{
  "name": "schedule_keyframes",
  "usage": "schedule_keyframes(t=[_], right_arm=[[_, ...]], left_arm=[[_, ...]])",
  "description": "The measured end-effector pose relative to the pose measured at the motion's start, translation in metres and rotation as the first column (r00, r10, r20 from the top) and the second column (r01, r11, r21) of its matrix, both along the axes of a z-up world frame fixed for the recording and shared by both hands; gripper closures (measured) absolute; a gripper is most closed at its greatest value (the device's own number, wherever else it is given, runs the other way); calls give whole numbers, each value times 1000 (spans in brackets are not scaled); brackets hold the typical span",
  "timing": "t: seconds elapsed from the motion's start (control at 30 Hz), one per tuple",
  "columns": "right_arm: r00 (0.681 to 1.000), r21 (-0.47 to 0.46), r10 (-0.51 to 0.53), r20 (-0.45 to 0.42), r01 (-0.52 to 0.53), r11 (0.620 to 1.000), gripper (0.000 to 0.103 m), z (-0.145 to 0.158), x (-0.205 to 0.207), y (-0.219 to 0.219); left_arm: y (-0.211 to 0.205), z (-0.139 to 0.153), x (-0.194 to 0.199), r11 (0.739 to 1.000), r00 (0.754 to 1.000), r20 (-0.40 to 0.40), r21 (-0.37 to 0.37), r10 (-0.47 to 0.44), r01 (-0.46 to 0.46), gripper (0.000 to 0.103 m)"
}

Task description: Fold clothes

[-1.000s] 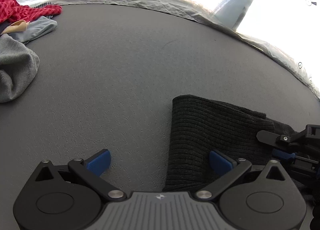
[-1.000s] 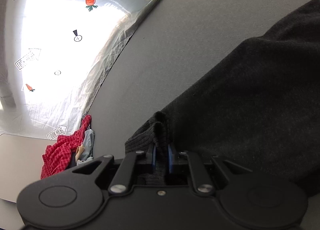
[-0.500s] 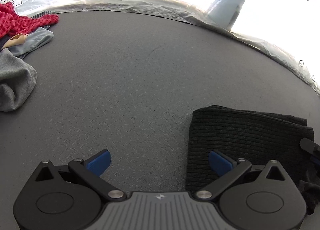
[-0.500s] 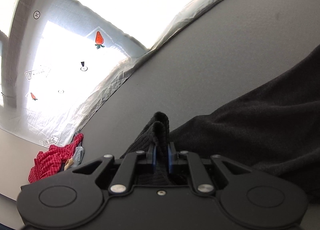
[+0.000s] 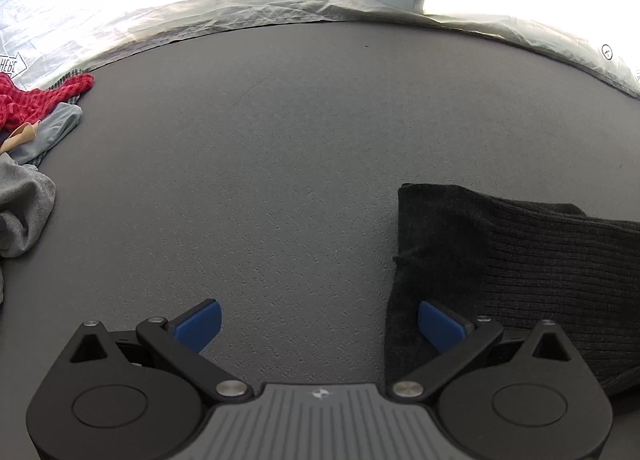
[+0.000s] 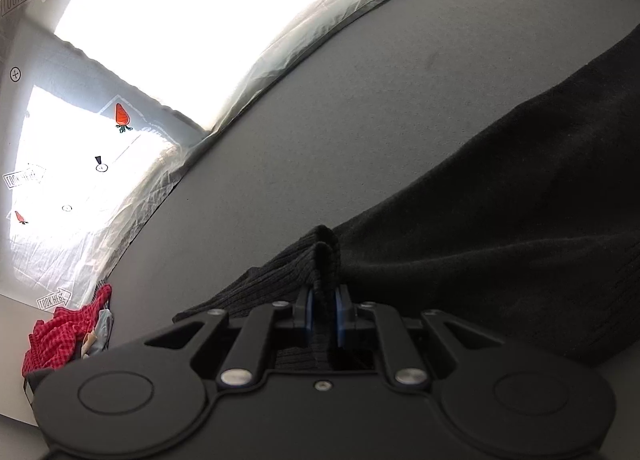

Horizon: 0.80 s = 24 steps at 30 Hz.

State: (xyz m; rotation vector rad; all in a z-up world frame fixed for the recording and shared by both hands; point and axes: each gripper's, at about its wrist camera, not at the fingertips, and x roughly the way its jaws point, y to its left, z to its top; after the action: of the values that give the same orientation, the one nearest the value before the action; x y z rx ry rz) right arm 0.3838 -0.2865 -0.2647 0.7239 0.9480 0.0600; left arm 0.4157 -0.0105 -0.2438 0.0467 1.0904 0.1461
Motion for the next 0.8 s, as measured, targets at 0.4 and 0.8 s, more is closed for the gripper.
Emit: schedule_keyframes(t=[0.4,0.8], right_arm=[[998,-162,62,-14,-64,985,72,-5,2,21],[985,-194,-162,51,169,966,33,16,-90,-54]], left_arm=[[18,-2,9,993,997,-55,-108,48,-54,0],[8,42,-9,987,1000,20,-160,-16,19,0]])
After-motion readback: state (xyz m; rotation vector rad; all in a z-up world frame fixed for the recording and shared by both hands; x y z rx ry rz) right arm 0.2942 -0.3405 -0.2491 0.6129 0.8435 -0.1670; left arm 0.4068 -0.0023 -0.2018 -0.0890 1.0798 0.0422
